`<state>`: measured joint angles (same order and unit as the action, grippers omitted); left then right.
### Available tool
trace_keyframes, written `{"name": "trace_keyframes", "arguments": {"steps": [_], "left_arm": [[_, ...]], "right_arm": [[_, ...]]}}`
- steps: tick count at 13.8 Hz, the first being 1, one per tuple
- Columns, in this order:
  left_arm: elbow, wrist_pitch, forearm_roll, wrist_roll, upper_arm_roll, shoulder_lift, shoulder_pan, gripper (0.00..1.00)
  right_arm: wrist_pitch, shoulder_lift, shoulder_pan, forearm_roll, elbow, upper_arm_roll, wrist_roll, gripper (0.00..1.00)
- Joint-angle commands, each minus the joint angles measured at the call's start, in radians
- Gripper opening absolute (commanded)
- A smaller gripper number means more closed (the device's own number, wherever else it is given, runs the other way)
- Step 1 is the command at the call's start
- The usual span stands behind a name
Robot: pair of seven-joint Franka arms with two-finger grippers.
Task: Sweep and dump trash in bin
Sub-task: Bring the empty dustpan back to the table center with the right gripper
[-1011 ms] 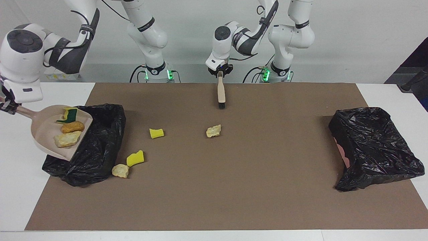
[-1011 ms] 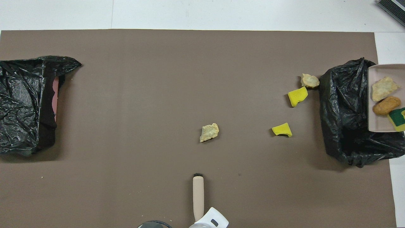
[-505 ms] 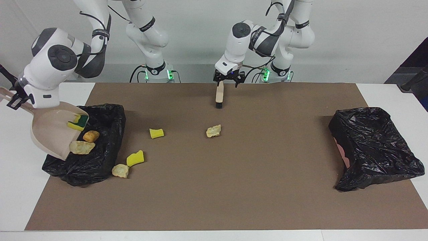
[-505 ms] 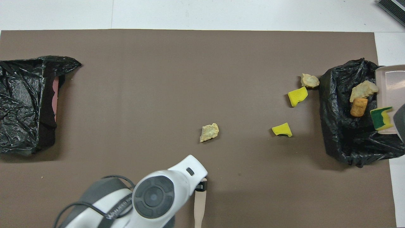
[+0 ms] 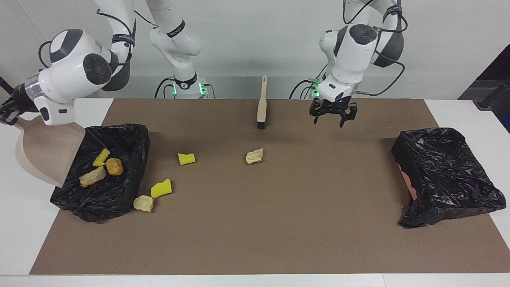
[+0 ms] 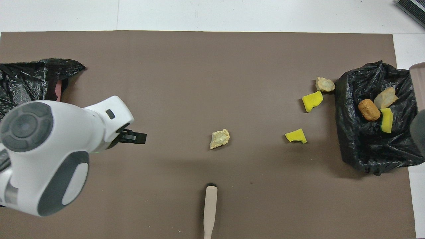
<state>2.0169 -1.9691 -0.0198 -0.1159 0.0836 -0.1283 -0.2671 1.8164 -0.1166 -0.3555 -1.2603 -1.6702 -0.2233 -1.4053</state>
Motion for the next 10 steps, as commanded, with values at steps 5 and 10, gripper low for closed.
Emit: {"name": "trace_keyframes", "arguments": {"steps": [5,10], "left_arm": [[-0.354,0.307,0.023,0.202,-0.097,0.061,0.054,1.0],[-0.503,0.463,0.024,0.286,-0.099,0.099,0.111,1.0]], "right_arm": [[-0.005,0.061,-0.003,0.353,-0.002,-0.047,-0.064,0.0],[0.012,0.064,-0.02,0.758,-0.025,-0.045,-0.066,0.0]]}}
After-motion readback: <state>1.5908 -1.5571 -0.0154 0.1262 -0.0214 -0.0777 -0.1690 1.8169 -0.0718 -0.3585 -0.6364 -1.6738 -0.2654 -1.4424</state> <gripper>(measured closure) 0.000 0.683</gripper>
